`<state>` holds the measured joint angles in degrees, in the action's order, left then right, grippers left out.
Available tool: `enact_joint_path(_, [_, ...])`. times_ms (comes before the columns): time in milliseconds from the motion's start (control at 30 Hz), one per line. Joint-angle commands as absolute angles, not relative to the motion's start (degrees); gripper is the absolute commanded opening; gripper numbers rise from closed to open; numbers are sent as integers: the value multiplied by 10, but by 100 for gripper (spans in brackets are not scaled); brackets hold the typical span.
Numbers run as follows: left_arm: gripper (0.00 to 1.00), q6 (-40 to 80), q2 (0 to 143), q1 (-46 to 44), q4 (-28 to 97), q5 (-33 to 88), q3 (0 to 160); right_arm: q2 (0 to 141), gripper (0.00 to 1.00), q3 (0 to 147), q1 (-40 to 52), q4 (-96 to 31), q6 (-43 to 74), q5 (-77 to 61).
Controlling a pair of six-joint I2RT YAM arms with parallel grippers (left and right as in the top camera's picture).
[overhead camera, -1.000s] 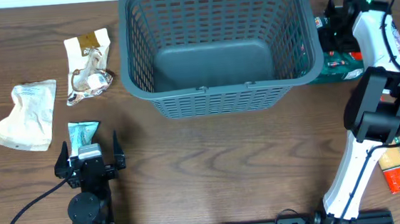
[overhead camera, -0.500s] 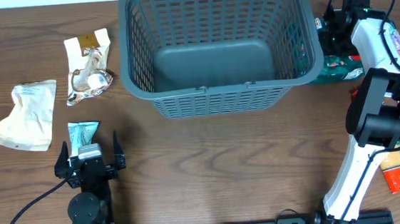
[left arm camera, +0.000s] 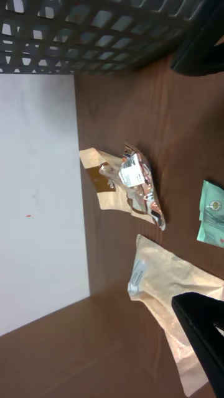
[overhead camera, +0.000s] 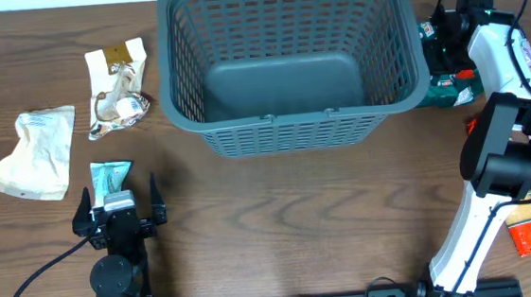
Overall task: Pack container
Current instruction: 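Close the right gripper on the green bag and lift it, then carry the green bag left over the grey basket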
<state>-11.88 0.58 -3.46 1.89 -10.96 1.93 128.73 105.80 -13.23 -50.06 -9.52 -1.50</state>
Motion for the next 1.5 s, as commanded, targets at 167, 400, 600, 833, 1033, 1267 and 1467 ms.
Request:
enact_joint_path(167, [99, -122, 2, -32, 29, -120, 2, 1312, 2, 1021, -141, -527, -86, -20])
enact_joint_path(400, [99, -122, 2, -32, 29, -120, 2, 1232, 2, 1022, -141, -526, -86, -1])
enact_joint_path(600, [99, -122, 2, -32, 29, -120, 2, 1147, 2, 1023, -141, -522, -86, 13])
enact_joint_path(833, [99, -122, 2, -32, 29, -120, 2, 1047, 1, 1023, -141, -525, -86, 51])
enact_joint_path(1033, [99, -122, 2, -32, 29, -120, 2, 953, 1, 1023, -141, -529, -67, 123])
enact_joint_path(1267, [99, -122, 2, -32, 29, -120, 2, 849, 1, 1023, -136, -525, -67, 120])
enact_joint_path(1467, [99, -122, 2, -32, 29, -120, 2, 791, 1, 1034, -117, -522, -89, 88])
